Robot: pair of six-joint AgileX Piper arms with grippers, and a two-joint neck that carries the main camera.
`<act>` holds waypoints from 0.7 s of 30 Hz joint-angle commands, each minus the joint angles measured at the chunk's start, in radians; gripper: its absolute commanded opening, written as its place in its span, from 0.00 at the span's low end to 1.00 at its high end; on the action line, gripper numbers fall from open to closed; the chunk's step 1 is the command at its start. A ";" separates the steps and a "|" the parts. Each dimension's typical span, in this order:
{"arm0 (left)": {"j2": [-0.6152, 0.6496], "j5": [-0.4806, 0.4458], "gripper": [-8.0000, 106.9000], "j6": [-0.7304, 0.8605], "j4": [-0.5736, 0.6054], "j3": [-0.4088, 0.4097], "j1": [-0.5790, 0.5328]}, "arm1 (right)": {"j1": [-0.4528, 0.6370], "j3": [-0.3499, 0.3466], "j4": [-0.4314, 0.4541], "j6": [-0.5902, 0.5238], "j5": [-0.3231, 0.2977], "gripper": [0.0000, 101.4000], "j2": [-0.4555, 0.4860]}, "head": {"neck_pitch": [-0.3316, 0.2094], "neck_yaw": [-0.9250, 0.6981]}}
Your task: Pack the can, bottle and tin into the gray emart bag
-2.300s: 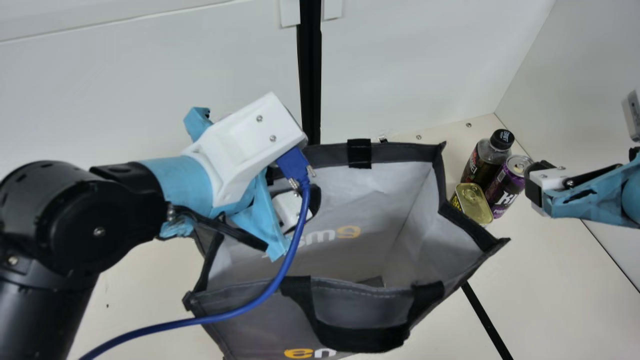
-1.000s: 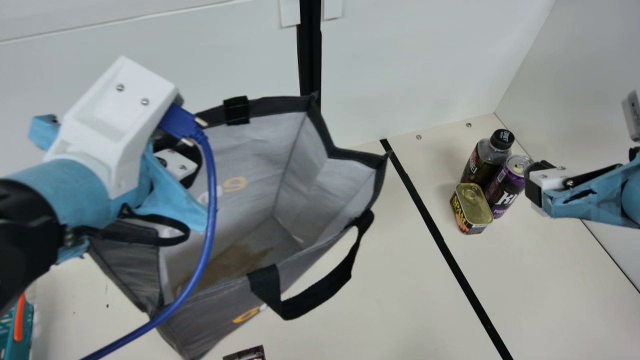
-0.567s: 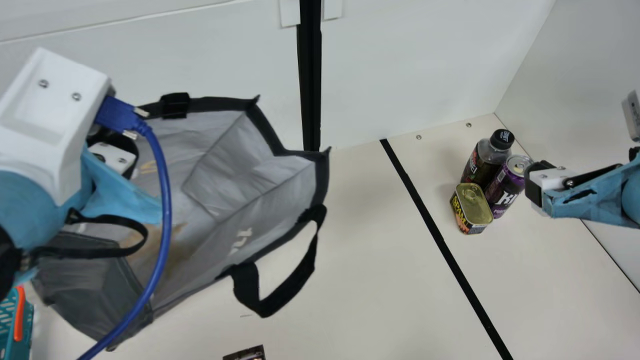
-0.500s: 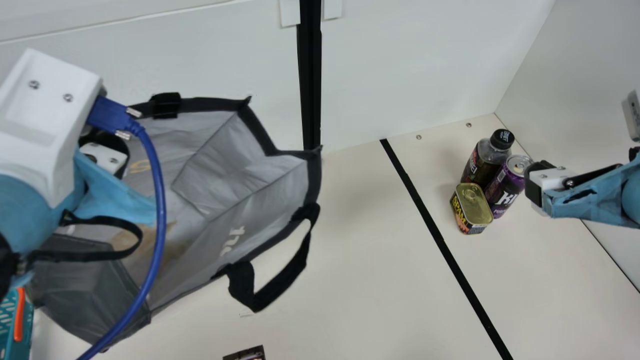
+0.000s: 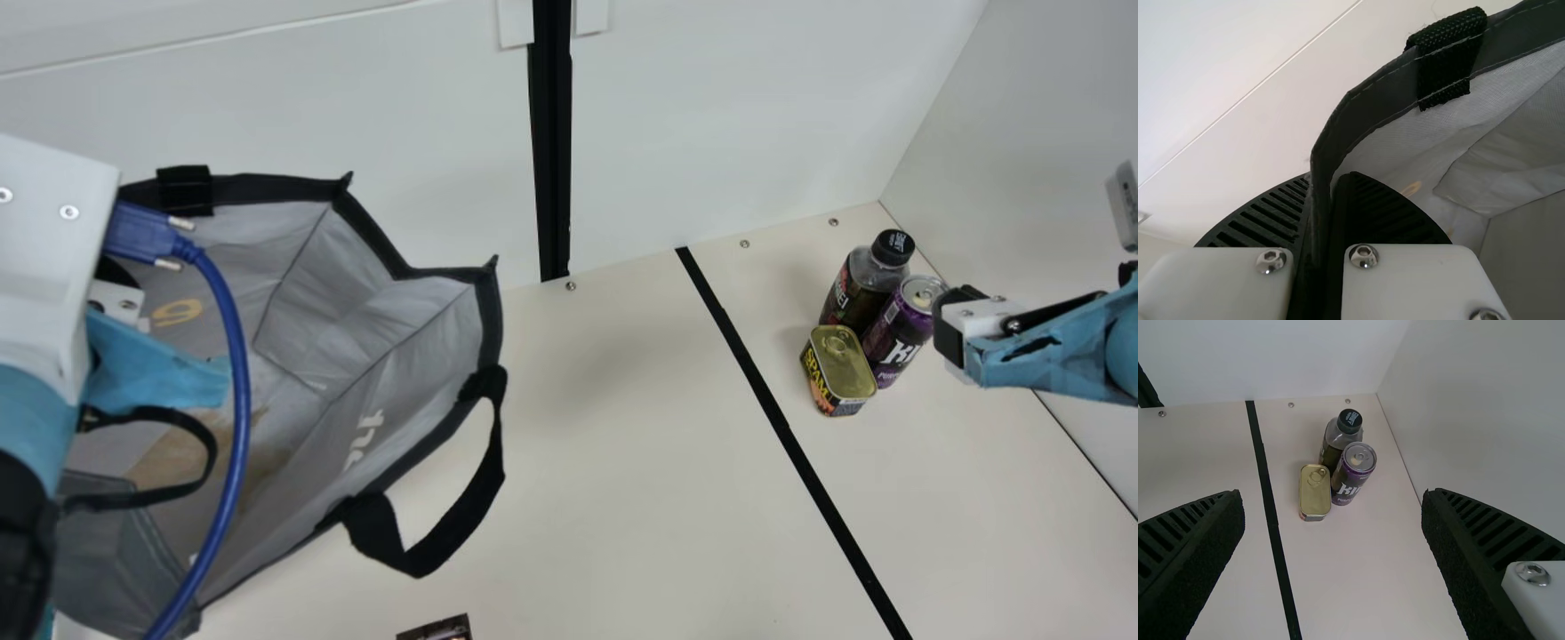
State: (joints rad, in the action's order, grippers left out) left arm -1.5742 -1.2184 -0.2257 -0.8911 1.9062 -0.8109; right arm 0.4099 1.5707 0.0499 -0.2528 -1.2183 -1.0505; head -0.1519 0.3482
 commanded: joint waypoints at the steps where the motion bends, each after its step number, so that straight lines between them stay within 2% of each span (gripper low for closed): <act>1: 0.007 -0.002 0.16 -0.045 -0.046 -0.057 -0.005 | 0.000 0.000 0.000 0.000 0.000 0.90 0.000 | -0.023 0.001; 13: 0.046 -0.002 0.16 -0.208 -0.100 -0.279 -0.066 | 0.000 0.000 0.000 0.000 0.000 0.90 0.000 | -0.023 0.001; 21: 0.046 -0.002 0.16 -0.281 -0.077 -0.364 -0.121 | 0.000 0.000 0.000 0.000 0.000 0.90 0.000 | -0.023 0.001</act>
State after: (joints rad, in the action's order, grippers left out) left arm -1.5255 -1.2187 -0.4986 -0.9729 1.5501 -0.9260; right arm 0.4099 1.5707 0.0499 -0.2528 -1.2183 -1.0505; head -0.1519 0.3482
